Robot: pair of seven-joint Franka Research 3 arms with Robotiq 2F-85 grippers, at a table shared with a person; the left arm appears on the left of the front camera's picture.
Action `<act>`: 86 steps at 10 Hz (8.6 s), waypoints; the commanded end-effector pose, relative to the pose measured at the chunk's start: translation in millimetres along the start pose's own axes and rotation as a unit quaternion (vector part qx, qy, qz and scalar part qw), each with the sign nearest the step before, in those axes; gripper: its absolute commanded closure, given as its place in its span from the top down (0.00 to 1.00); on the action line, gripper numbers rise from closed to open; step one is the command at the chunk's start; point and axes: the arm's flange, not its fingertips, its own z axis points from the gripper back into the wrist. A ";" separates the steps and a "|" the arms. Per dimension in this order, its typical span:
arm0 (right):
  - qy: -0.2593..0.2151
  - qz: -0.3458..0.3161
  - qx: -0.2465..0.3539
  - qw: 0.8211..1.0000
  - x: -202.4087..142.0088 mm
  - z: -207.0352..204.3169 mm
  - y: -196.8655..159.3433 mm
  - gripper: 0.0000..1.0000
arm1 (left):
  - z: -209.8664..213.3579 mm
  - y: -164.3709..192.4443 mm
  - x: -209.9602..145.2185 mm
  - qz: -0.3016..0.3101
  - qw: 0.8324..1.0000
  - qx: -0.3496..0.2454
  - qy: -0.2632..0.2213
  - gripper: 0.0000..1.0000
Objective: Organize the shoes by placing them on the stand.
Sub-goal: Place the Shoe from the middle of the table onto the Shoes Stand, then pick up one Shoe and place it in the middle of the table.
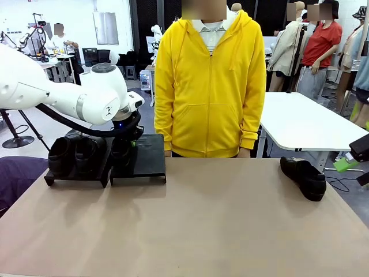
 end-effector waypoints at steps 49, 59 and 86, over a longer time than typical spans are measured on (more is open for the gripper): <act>0.073 0.086 -0.316 0.942 226.0 -175.7 -92.3 1.00 | 298.0 78.0 -272.8 0.053 0.966 -0.180 0.180 1.00; 0.077 0.044 -0.282 0.955 295.8 -204.0 -158.0 1.00 | 298.0 78.0 -272.8 0.053 0.966 -0.180 0.180 1.00; 0.044 -0.016 -0.321 0.946 152.9 -19.0 -29.7 0.00 | 298.0 78.0 -272.8 0.053 0.966 -0.180 0.180 1.00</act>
